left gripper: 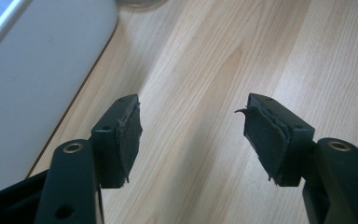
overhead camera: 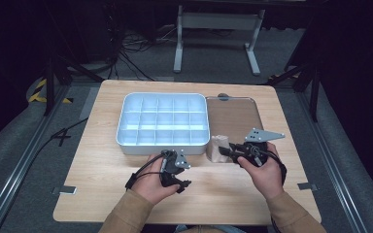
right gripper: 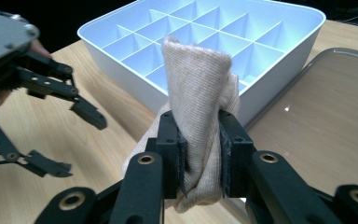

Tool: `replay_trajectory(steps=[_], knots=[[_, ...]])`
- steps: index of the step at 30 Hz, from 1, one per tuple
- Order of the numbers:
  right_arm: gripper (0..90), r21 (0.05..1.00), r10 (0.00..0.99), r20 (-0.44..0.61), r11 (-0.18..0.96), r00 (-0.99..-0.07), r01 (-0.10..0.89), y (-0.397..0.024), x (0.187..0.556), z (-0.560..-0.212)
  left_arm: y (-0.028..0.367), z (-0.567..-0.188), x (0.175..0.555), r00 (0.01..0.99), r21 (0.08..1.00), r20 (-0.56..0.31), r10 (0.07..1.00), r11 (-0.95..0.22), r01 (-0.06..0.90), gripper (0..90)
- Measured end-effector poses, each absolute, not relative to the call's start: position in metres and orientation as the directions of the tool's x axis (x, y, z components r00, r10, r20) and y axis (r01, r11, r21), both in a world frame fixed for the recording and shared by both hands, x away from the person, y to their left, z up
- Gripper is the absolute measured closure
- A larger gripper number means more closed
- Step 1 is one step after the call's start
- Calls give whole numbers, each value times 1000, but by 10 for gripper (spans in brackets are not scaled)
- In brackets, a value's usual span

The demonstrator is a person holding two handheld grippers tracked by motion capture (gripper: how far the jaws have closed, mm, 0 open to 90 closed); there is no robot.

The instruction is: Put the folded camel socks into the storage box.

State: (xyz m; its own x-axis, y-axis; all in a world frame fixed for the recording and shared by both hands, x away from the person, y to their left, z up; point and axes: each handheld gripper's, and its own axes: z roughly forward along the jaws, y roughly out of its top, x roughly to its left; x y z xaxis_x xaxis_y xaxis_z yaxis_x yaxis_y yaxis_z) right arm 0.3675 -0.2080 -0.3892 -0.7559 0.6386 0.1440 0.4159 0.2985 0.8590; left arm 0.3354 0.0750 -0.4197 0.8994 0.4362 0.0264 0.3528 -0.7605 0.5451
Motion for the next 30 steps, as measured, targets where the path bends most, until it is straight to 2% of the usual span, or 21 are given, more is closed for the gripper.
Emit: replay_trajectory(steps=[30], knots=[[734, 827, 560, 81, 424, -825, 369, -168, 427, -354, 136, -415, 308, 796, 564, 32, 605, -668, 485, 361]])
